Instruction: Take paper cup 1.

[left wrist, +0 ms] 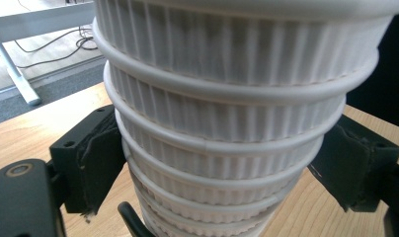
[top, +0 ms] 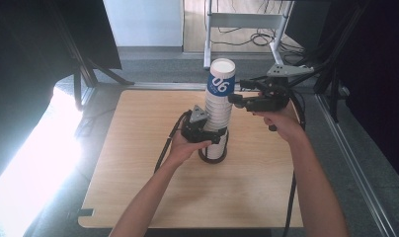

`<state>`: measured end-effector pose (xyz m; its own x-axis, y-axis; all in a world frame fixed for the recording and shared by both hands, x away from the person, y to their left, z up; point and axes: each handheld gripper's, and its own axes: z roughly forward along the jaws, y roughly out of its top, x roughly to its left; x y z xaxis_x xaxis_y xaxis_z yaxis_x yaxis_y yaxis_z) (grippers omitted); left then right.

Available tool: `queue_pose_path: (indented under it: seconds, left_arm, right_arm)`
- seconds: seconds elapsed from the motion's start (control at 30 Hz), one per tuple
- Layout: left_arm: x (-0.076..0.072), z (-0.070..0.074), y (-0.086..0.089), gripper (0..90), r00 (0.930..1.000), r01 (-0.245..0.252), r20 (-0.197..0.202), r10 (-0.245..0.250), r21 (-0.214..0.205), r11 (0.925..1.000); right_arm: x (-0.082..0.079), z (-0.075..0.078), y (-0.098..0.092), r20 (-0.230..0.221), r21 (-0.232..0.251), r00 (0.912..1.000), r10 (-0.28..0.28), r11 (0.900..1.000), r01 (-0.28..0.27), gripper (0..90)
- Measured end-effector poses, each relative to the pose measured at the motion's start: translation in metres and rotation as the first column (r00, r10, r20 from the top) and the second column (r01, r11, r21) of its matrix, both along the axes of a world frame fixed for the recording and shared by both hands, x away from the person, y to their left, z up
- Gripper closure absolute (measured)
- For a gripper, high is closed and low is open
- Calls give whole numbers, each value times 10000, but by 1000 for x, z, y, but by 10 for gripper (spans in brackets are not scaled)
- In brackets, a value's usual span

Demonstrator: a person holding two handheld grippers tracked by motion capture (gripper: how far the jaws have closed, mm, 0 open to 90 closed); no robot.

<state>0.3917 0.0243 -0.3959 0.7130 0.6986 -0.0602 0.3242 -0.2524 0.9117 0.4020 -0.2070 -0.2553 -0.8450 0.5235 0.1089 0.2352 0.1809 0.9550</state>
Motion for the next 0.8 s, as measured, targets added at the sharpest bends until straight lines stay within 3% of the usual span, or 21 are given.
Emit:
queue_pose_path:
  seconds: [0.5, 0.67, 0.8]
  left_arm:
    - [0, 1, 0, 132, 10000, 5, -10, -5, 65, 10000]
    - [0, 1, 0, 133, 10000, 16, -13, -16, 72, 10000]
    - [0, 1, 0, 133, 10000, -1, -11, 1, 99, 10000]
  right_arm:
    - [12, 13, 19, 0, -61, 9998, 199, 9998, -199, 192]
    - [18, 17, 25, 28, 164, 9994, 345, 9993, -345, 189]
    - [21, 22, 36, 83, -16, 9992, 382, 9993, -382, 192]
